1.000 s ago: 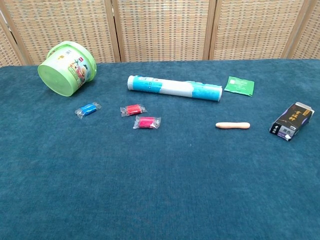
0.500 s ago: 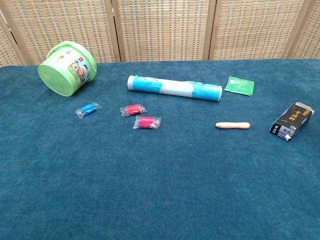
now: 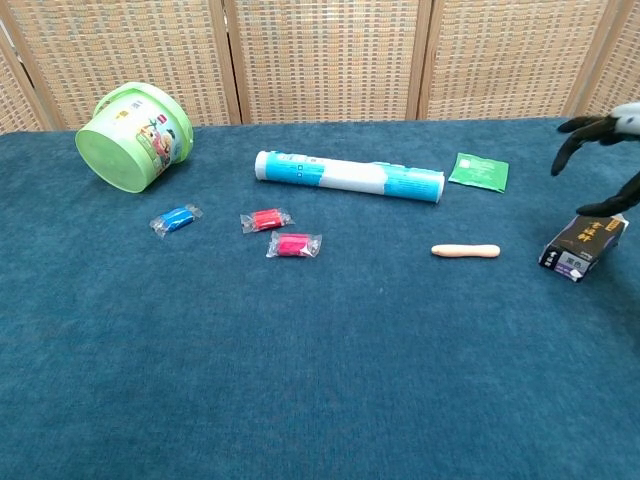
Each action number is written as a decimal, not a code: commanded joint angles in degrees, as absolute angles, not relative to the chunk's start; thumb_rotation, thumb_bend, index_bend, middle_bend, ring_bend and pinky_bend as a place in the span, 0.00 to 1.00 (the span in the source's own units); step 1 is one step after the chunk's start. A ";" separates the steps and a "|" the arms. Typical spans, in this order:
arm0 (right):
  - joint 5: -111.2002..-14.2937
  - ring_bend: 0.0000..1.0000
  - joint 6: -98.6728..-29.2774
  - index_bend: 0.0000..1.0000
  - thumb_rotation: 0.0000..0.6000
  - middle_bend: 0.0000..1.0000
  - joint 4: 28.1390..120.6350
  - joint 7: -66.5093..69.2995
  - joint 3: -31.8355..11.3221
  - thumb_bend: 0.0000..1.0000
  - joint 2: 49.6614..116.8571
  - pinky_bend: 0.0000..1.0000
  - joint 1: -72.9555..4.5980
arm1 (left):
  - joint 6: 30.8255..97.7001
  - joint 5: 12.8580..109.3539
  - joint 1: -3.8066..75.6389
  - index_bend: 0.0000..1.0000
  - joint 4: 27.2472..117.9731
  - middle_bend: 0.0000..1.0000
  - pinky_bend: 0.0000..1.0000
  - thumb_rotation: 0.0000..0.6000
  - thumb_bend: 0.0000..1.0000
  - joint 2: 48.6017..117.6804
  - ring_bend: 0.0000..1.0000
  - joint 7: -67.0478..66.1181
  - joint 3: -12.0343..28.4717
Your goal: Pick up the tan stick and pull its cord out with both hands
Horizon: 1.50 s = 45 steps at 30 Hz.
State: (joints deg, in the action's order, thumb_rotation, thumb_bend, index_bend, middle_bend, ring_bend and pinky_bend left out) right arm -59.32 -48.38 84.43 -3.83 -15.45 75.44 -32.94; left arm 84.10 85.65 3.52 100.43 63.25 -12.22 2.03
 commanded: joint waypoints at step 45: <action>-47.26 0.00 -43.81 0.51 1.00 0.00 64.32 -14.29 -14.23 0.50 97.64 0.00 -44.51 | 82.15 81.76 5.05 0.00 99.31 0.00 0.00 1.00 0.00 64.40 0.00 -13.15 2.49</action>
